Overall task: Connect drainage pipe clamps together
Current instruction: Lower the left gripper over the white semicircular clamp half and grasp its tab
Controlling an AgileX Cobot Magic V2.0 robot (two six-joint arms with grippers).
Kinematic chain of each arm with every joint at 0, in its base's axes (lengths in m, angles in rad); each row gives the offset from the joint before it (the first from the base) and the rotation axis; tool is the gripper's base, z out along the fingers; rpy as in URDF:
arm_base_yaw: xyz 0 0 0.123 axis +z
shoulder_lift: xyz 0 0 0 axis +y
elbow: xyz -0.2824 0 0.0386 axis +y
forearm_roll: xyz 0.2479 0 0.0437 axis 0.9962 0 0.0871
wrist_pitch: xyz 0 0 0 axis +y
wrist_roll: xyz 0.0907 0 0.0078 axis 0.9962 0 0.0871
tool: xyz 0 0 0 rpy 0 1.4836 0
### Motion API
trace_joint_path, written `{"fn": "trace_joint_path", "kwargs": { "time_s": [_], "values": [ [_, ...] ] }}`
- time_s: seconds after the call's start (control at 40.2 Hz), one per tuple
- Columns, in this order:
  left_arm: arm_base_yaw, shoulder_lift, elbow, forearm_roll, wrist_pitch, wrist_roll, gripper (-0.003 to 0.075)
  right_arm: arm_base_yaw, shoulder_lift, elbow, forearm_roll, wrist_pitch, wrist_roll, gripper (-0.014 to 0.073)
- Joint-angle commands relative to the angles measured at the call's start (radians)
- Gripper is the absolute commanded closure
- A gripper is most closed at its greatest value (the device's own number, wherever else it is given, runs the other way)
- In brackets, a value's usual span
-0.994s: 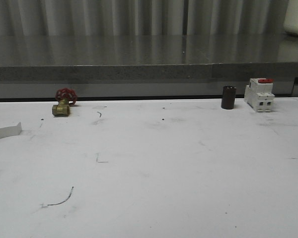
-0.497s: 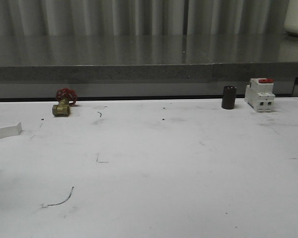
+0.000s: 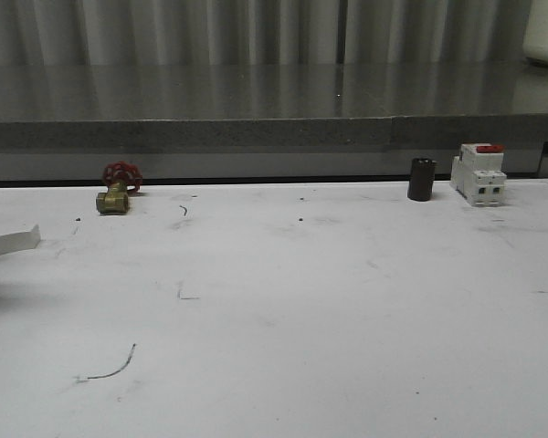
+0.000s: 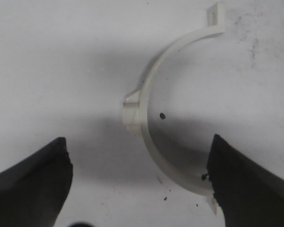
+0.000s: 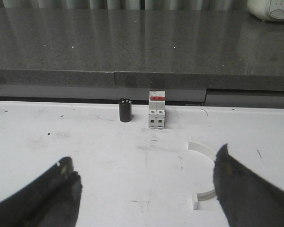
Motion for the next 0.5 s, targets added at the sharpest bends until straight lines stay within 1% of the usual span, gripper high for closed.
{"fn": "trace_joint_path", "kwargs": {
  "time_s": [0.0,0.199,0.373,0.472],
  "values": [
    [0.003,0.015,-0.060,-0.006,-0.014,-0.009,0.0174,0.000,0.016,-0.034,0.001,-0.079,0.002,0.0001],
    [0.003,0.102,-0.108,-0.008,0.013,-0.009,0.0174,0.000,0.016,-0.034,0.001,-0.079,0.002,0.0001],
    [0.003,0.145,-0.133,-0.008,0.042,-0.009,0.0174,0.000,0.016,-0.034,0.001,-0.079,0.002,0.0001],
    [0.003,0.157,-0.139,-0.008,0.035,-0.007,0.0183,0.000,0.016,-0.033,0.001,-0.079,0.002,0.0001]
  ]
}}
